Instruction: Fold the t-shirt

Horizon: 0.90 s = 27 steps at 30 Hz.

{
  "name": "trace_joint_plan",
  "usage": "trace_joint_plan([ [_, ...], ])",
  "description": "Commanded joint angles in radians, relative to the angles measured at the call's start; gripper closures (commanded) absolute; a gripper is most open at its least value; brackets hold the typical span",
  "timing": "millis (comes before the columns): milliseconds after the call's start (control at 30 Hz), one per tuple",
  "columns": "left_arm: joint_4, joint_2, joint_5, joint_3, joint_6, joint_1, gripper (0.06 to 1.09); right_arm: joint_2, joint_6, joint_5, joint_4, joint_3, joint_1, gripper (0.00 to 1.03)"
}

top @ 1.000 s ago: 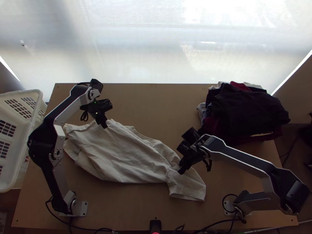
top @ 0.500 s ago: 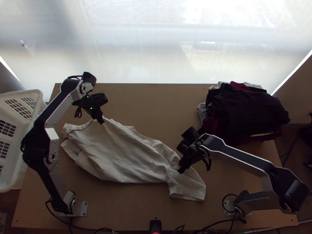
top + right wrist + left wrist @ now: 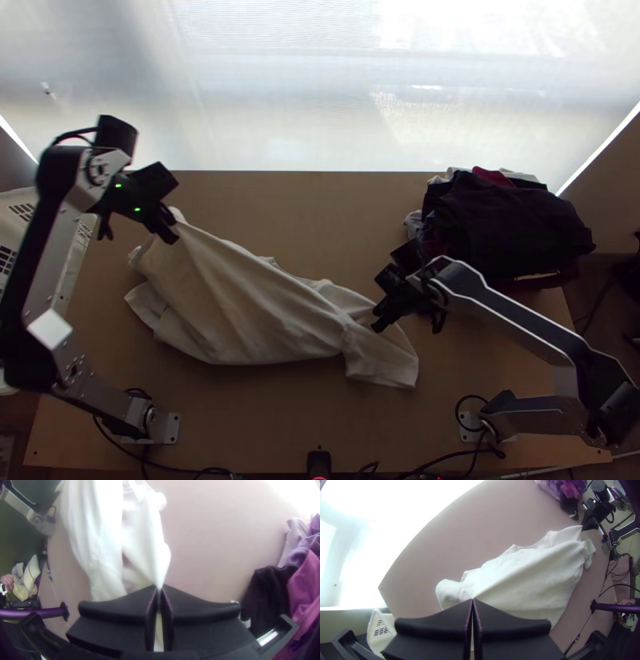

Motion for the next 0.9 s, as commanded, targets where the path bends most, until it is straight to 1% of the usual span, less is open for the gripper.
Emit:
trace_joint_plan([
  [0,-0.042,-0.244,0.004,0.033,-0.025,0.058,1.05,-0.083,-0.019,0.001,-0.087,0.13,-0.124,1.0],
  [167,-0.033,-0.383,0.004,0.052,-0.006,0.182,1.05,-0.083,-0.03,0.0,-0.147,0.226,-0.229,1.0],
  [267,0.041,-0.437,0.005,0.087,-0.016,0.266,1.05,-0.095,-0.016,-0.002,-0.17,0.295,-0.268,1.0],
  [400,0.133,-0.491,0.034,0.121,-0.103,0.352,1.05,-0.102,0.004,-0.002,-0.231,0.418,-0.278,1.0],
  [533,0.165,-0.567,0.042,0.121,-0.183,0.374,1.05,-0.106,0.01,-0.003,-0.3,0.507,-0.278,1.0],
  [667,0.245,-0.659,0.041,0.116,-0.243,0.38,1.05,-0.121,0.026,-0.009,-0.352,0.507,-0.301,1.0],
  [733,0.239,-0.716,0.038,0.11,-0.244,0.383,1.05,-0.122,0.021,-0.02,-0.407,0.499,-0.317,1.0],
  [800,0.248,-0.808,0.036,0.055,-0.207,0.383,1.05,-0.138,0.021,-0.029,-0.433,0.476,-0.331,1.0],
  [833,0.234,-0.845,0.033,0.039,-0.207,0.383,1.05,-0.142,0.019,-0.036,-0.452,0.462,-0.335,1.0],
  [867,0.184,-0.873,0.031,0.038,-0.209,0.382,1.05,-0.145,0.01,-0.049,-0.478,0.449,-0.337,1.0],
])
